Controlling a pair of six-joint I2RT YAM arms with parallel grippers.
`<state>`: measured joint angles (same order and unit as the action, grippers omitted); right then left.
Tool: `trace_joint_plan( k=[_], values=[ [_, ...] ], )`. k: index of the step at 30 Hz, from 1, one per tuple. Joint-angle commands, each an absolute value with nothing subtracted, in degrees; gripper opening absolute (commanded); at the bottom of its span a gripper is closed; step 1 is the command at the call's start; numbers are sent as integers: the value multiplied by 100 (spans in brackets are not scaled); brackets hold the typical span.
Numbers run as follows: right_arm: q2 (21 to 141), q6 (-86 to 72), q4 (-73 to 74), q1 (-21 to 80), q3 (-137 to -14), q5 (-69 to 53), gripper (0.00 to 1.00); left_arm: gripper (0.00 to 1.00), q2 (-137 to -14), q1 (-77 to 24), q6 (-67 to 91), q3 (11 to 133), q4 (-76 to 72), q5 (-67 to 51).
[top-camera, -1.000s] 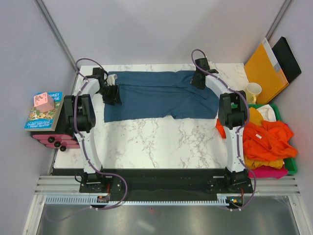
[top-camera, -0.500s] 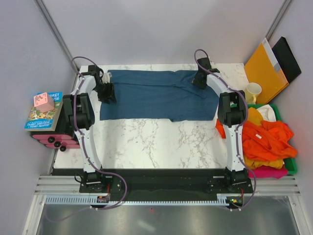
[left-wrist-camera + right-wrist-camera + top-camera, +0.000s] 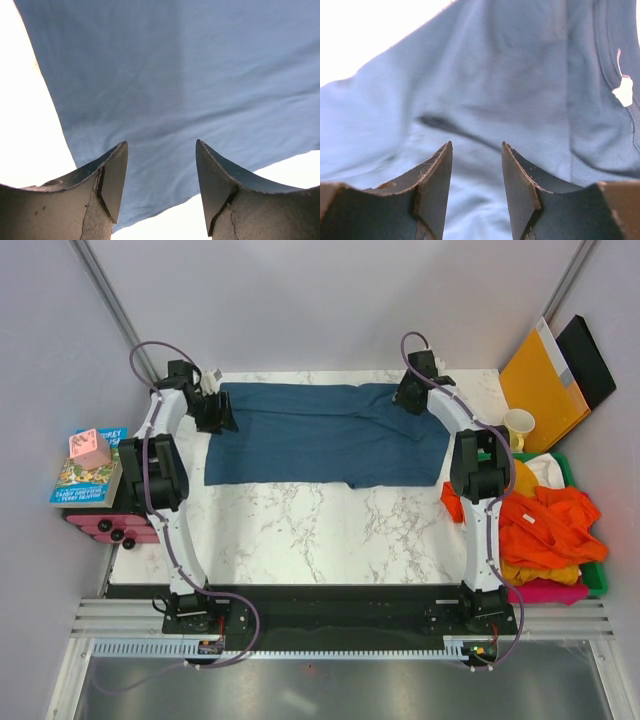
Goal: Fold and stack the t-shirts
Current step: Fold the tshirt
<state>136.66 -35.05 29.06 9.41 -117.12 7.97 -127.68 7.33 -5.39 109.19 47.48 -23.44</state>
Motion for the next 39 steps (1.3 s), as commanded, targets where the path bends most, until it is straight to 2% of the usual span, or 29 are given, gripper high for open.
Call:
trace_joint_plan(
  k=[1,5,10,14,18,22,36,39],
  values=[
    [13104,-3480,2645,1072,-12137,414,52,63,-12181,729,-159,11065,4219,-2988],
    [13376,-3481,2663,1064,-12155,107,48,60,-12252,694,-202,10890,4201,-2980],
    [13614,-3008,2680,1230,-12208,324,46,58,-12059,685,-422,10284,3938,-2778],
    [13781,-2585,2751,1449,-12427,825,47,59,-11743,686,-510,9801,3631,-2716],
    [13816,-1978,2777,1731,-12550,2167,48,62,-11321,668,-475,9073,3191,-2795],
    [14027,-1749,2707,1819,-12682,2627,49,63,-11074,607,-510,8763,3006,-2821],
    [14634,-1969,2654,1679,-12964,2374,48,63,-11188,606,-466,8736,2988,-2874],
    [14634,-1986,2646,1687,-12981,2277,44,63,-11223,606,-422,8728,2997,-2909]
  ],
)
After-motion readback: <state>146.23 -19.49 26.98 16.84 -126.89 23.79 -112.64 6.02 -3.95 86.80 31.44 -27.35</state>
